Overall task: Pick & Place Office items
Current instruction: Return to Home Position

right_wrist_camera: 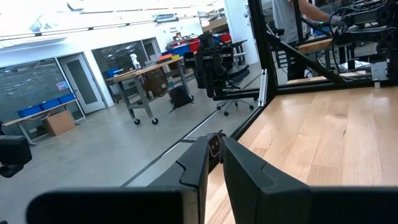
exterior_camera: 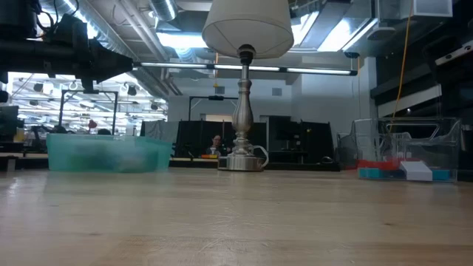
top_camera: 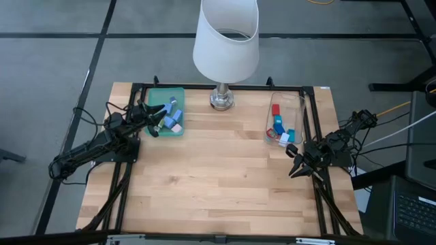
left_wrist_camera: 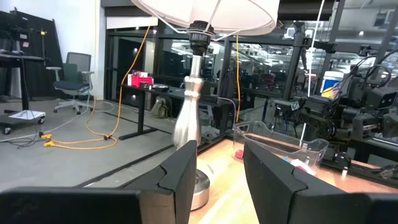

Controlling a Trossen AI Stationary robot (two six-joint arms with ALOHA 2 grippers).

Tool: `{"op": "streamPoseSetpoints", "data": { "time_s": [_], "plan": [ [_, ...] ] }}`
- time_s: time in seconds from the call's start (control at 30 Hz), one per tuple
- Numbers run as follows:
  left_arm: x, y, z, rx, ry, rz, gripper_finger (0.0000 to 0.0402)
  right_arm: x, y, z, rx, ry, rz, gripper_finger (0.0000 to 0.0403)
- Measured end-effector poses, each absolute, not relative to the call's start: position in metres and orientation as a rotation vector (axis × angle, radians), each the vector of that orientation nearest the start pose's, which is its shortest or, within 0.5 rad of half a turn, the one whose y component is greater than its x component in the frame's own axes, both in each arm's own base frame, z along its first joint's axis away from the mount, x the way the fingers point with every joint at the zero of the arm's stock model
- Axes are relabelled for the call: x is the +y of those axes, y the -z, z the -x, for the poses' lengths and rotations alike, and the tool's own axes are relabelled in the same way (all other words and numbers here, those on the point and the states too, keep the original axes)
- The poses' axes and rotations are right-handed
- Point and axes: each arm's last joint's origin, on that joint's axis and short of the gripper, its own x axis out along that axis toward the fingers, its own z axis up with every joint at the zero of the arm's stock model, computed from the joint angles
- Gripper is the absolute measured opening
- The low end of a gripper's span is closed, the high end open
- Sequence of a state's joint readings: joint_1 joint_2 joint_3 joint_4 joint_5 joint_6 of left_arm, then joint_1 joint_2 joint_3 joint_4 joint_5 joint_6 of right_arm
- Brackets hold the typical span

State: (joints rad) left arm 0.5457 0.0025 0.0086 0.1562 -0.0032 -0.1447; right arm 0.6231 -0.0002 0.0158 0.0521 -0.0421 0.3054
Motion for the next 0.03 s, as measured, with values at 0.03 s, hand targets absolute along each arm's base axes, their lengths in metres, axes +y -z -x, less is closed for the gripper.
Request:
{"op": "streamPoseSetpoints", "data": {
  "time_s": [0.03],
  "plan": [
    [0.0499, -0.1813, -0.0821, -0.198, -0.535, 0.097, 0.0128, 0.0572, -0.1739, -0.0776, 0.036, -0.669, -0.314, 0.0052]
  ]
}}
